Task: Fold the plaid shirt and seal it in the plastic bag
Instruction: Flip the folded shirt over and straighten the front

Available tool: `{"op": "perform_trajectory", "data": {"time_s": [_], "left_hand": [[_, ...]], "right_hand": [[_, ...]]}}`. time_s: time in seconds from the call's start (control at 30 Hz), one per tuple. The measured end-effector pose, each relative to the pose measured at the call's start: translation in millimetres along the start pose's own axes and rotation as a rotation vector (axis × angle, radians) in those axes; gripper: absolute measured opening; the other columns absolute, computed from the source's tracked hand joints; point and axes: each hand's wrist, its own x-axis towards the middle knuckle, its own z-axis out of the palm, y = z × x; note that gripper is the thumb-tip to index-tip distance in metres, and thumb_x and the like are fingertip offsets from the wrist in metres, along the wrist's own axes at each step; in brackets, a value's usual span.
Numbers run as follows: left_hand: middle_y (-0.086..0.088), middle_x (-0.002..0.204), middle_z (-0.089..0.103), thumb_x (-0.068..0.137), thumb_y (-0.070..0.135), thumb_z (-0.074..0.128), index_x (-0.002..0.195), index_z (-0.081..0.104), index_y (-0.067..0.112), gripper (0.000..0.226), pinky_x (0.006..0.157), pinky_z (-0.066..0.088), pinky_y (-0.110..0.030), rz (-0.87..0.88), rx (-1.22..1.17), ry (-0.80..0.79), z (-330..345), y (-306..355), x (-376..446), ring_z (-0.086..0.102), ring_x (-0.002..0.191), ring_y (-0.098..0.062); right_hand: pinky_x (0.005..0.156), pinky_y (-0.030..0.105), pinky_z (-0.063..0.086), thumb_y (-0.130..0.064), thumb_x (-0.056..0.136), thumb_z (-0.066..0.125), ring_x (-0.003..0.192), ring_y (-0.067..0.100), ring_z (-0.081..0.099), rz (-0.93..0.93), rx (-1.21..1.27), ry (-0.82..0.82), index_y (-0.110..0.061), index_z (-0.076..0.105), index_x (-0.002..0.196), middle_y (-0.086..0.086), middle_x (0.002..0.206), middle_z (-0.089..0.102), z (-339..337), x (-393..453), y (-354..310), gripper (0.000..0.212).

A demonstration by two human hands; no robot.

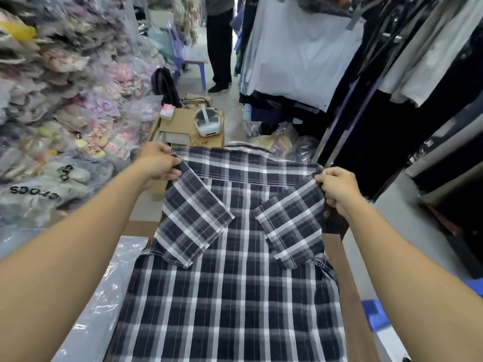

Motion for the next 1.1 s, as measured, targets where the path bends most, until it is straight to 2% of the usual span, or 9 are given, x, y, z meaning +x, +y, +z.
{"op": "perform_trajectory", "data": {"time_s": [0.17, 0.27, 0.37, 0.53, 0.67, 0.77, 0.87, 1.0, 1.1], "left_hand": [[-0.019, 0.112, 0.061, 0.098, 0.006, 0.057, 0.114, 0.042, 0.015, 0.024, 0.051, 0.062, -0.032, 0.119, -0.096, 0.025, 3.2, 46.4, 18.4, 0.072, 0.064, -0.024], [-0.019, 0.121, 0.057, 0.1, 0.009, 0.053, 0.125, 0.041, 0.012, 0.028, 0.062, 0.064, -0.033, 0.144, -0.201, -0.007, 6.2, 56.7, 16.0, 0.074, 0.08, -0.03], [-0.018, 0.129, 0.055, 0.1, 0.005, 0.05, 0.113, 0.045, 0.01, 0.015, 0.085, 0.058, -0.04, 0.099, -0.361, -0.091, 8.8, 44.0, 2.1, 0.069, 0.098, -0.033], [-0.022, 0.128, 0.054, 0.086, -0.004, 0.041, 0.104, 0.049, 0.004, 0.021, 0.104, 0.048, -0.045, -0.016, -0.755, -0.165, 10.7, 1.5, -41.9, 0.063, 0.111, -0.038], [-0.017, 0.111, 0.062, 0.092, 0.016, 0.05, 0.104, 0.053, 0.004, 0.017, 0.096, 0.053, -0.041, -0.119, -0.957, -0.113, 7.8, -52.2, -76.6, 0.066, 0.109, -0.034], [-0.007, 0.074, 0.073, 0.09, 0.022, 0.067, 0.09, 0.061, 0.005, 0.019, 0.076, 0.059, -0.034, -0.244, -0.9, -0.015, 6.6, -108.2, -93.8, 0.073, 0.077, -0.02], [-0.014, 0.087, 0.074, 0.077, 0.009, 0.078, 0.099, 0.067, 0.001, 0.026, 0.052, 0.057, -0.029, -0.405, -0.643, -0.009, 4.6, -171.0, -99.9, 0.07, 0.065, -0.02], [-0.011, 0.082, 0.065, 0.086, 0.003, 0.068, 0.103, 0.063, 0.004, 0.018, 0.048, 0.055, -0.029, -0.526, -0.446, -0.101, 1.1, -204.1, -110.2, 0.065, 0.061, -0.021], [-0.009, 0.086, 0.07, 0.087, 0.019, 0.072, 0.103, 0.066, 0.004, 0.023, 0.043, 0.056, -0.029, -0.504, -0.396, -0.197, -3.1, -194.1, -110.8, 0.067, 0.066, -0.024]], "right_hand": [[0.054, 0.025, 0.059, -0.012, 0.099, 0.058, 0.066, 0.019, 0.075, -0.069, 0.268, -0.04, -0.012, 0.059, 0.116, 0.016, 0.092, 0.074, -6.6, 9.0, -50.4, 0.016], [0.069, 0.03, 0.062, -0.007, 0.1, 0.055, 0.085, 0.025, 0.077, -0.041, 0.53, -0.133, -0.008, 0.052, 0.125, 0.019, 0.105, 0.071, -10.7, 7.3, -64.1, 0.026], [0.074, 0.034, 0.062, -0.003, 0.093, 0.051, 0.088, 0.028, 0.077, 0.039, 0.686, -0.217, 0.003, 0.054, 0.125, 0.023, 0.106, 0.074, -12.6, -6.9, -56.7, 0.032], [0.084, 0.038, 0.061, -0.03, 0.09, 0.054, 0.095, 0.033, 0.075, 0.217, 0.892, -0.223, 0.004, 0.06, 0.117, 0.026, 0.11, 0.071, -16.8, -27.7, -21.5, 0.043], [0.059, 0.025, 0.061, -0.036, 0.091, 0.068, 0.083, 0.017, 0.07, 0.378, 0.776, -0.145, -0.01, 0.06, 0.094, 0.004, 0.096, 0.064, -8.8, -45.5, 34.0, 0.028], [0.042, 0.017, 0.05, -0.03, 0.088, 0.074, 0.063, 0.011, 0.059, 0.459, 0.529, -0.162, -0.015, 0.066, 0.093, -0.002, 0.075, 0.061, -9.6, -65.0, 88.4, 0.018], [0.051, 0.025, 0.047, -0.024, 0.087, 0.075, 0.067, 0.016, 0.06, 0.494, 0.271, -0.25, -0.012, 0.07, 0.095, 0.004, 0.077, 0.068, -14.0, -93.1, 133.2, 0.015], [0.062, 0.03, 0.046, -0.022, 0.086, 0.077, 0.077, 0.019, 0.065, 0.496, 0.154, -0.298, -0.009, 0.07, 0.104, 0.007, 0.085, 0.072, -12.7, -110.3, 160.0, 0.023], [0.074, 0.034, 0.049, -0.031, 0.08, 0.083, 0.095, 0.023, 0.067, 0.492, 0.119, -0.351, -0.008, 0.069, 0.109, 0.008, 0.1, 0.073, -9.0, -112.6, 159.9, 0.04]]}}
